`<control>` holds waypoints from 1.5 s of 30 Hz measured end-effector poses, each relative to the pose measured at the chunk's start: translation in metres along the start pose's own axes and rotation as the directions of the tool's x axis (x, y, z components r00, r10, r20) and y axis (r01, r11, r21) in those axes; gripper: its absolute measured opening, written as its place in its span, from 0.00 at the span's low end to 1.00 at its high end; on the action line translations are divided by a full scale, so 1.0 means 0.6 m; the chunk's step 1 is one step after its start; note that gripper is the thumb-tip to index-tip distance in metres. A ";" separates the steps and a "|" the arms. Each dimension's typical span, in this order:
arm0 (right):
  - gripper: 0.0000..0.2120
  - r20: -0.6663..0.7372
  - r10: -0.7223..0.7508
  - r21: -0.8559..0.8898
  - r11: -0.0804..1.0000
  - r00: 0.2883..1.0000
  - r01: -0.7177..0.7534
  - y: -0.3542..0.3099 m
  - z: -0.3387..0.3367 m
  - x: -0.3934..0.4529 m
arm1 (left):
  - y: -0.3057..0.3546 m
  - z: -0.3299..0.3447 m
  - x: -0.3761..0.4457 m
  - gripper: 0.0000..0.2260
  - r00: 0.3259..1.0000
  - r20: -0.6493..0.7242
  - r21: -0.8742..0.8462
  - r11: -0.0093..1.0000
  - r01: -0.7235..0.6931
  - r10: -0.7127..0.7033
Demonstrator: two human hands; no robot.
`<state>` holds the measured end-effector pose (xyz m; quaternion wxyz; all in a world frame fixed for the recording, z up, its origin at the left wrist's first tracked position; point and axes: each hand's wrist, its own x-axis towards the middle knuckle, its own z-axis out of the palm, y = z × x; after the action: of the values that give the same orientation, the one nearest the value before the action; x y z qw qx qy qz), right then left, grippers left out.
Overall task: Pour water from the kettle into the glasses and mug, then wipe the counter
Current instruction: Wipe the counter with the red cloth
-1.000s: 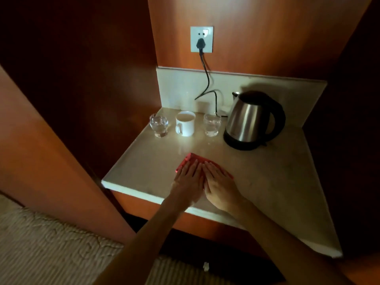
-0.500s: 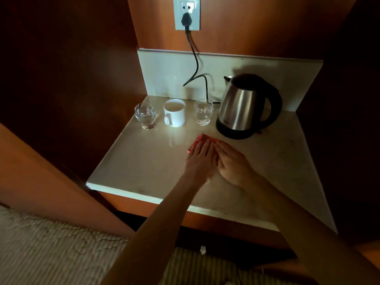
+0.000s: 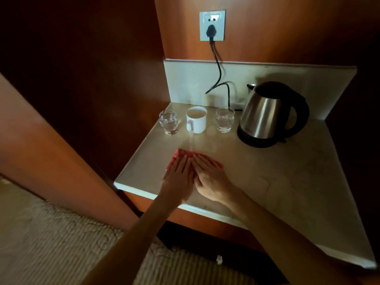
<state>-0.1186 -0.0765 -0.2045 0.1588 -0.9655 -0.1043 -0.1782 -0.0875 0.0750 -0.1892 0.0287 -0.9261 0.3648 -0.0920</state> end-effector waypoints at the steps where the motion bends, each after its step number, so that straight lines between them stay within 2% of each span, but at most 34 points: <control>1: 0.25 0.006 -0.002 -0.001 1.000 1.000 0.002 -0.006 -0.007 -0.019 | 0.010 -0.001 -0.016 0.24 1.000 -0.024 -0.026 1.000 -0.003 0.003; 6: 0.26 0.001 0.012 0.001 1.000 1.000 -0.012 0.034 -0.057 -0.094 | 0.103 -0.008 -0.022 0.24 1.000 -0.025 -0.122 0.992 -0.004 0.001; 11: 0.26 -0.060 0.149 -0.014 0.989 0.987 -0.150 0.122 -0.100 -0.142 | 0.188 -0.010 0.052 0.21 0.988 -0.146 -0.299 0.950 -0.085 0.043; 17: 0.20 -0.155 0.185 -0.068 0.978 0.970 -0.197 0.183 -0.098 -0.089 | 0.184 0.005 0.164 0.18 0.967 -0.225 -0.301 0.936 -0.185 0.118; 19: 0.24 -0.128 0.228 -0.029 0.972 0.965 -0.234 0.185 -0.090 -0.062 | 0.161 0.010 0.184 0.21 0.982 -0.139 -0.285 0.944 -0.164 0.129; 21: 0.25 -0.114 0.240 -0.019 0.970 0.964 -0.244 0.178 -0.079 -0.033 | 0.135 0.017 0.193 0.24 0.991 -0.034 -0.195 0.971 -0.136 0.132; 25: 0.24 -0.088 0.144 -0.009 0.989 0.986 -0.145 0.140 -0.046 0.025 | 0.070 0.011 0.164 0.28 0.997 0.008 -0.107 0.992 -0.073 0.074; 29: 0.22 -0.017 0.060 0.052 0.997 0.998 -0.059 0.064 -0.005 0.071 | -0.011 0.007 0.098 0.23 0.999 -0.030 -0.052 0.998 -0.027 0.025; 33: 0.24 0.042 -0.028 0.095 0.995 0.999 0.024 -0.001 0.020 0.080 | -0.050 0.001 0.027 0.20 0.993 -0.077 -0.032 0.996 0.082 -0.085; 36: 0.24 0.070 -0.081 0.074 0.994 0.994 0.076 -0.018 0.015 0.048 | -0.043 0.005 -0.020 0.21 0.986 -0.133 -0.016 0.994 0.104 -0.105; 39: 0.25 0.084 -0.089 0.066 0.994 0.993 0.083 -0.012 -0.005 0.004 | -0.011 0.000 -0.044 0.23 0.991 -0.083 -0.010 0.995 0.102 -0.103; 45: 0.26 0.041 -0.033 0.046 0.998 0.999 0.031 0.056 -0.059 -0.099 | 0.106 -0.002 -0.021 0.21 0.980 -0.200 -0.047 0.999 -0.019 0.009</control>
<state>-0.1754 -0.1283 -0.2045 0.1754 -0.9634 -0.1271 -0.1580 -0.1391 0.0371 -0.1973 -0.0299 -0.9100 0.3746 -0.1753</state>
